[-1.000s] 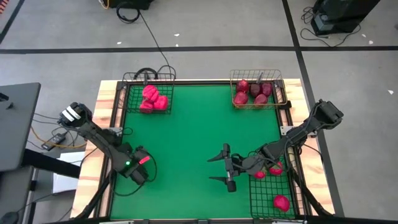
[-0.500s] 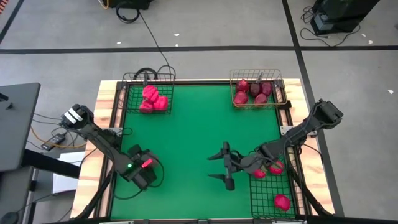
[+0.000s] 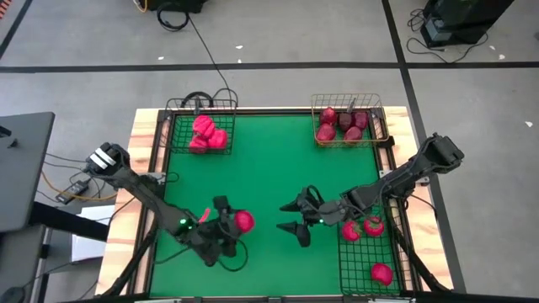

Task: Sort produce into baskets
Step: Put the red tomato into the bottom black black wire basket

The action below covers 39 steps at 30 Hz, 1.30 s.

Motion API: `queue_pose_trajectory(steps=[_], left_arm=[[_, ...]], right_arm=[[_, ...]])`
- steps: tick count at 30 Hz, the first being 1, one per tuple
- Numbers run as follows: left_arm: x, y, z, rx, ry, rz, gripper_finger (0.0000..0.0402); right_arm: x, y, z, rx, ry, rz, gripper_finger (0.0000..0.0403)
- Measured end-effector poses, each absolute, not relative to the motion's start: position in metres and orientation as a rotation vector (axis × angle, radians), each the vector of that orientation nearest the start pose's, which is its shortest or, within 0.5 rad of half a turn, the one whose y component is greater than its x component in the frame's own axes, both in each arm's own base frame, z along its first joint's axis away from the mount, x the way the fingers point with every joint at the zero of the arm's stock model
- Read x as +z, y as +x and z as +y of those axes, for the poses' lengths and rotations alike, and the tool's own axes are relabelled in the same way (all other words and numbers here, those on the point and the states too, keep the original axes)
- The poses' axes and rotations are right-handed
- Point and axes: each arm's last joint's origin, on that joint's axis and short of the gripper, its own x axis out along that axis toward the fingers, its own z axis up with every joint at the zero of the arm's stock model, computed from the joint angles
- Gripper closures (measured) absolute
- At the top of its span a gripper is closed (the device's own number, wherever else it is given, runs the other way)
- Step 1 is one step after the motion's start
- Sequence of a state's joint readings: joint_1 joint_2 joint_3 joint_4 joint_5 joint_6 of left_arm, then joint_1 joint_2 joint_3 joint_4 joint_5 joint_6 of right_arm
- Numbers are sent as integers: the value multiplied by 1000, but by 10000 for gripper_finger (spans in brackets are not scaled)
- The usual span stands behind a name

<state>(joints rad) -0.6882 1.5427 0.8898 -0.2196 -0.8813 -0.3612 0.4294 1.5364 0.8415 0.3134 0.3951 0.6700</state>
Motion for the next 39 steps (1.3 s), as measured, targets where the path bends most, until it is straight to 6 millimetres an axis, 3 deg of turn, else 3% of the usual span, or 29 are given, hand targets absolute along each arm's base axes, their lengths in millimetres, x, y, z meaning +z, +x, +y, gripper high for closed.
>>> queue_pose_trajectory(steps=[9, 22, 31, 39], left_arm=[[214, 296, -154, 264, 318, 347, 127], [211, 319, -126, 392, 252, 297, 127], [196, 351, -130, 468, 365, 349, 127], [203, 367, -140, 401, 372, 328, 127]], right_arm=[[223, 296, 138, 65, 222, 347, 80], [233, 299, 133, -135, 101, 213, 58], [227, 299, 123, -238, 57, 259, 21], [226, 299, 120, -293, 39, 269, 3]])
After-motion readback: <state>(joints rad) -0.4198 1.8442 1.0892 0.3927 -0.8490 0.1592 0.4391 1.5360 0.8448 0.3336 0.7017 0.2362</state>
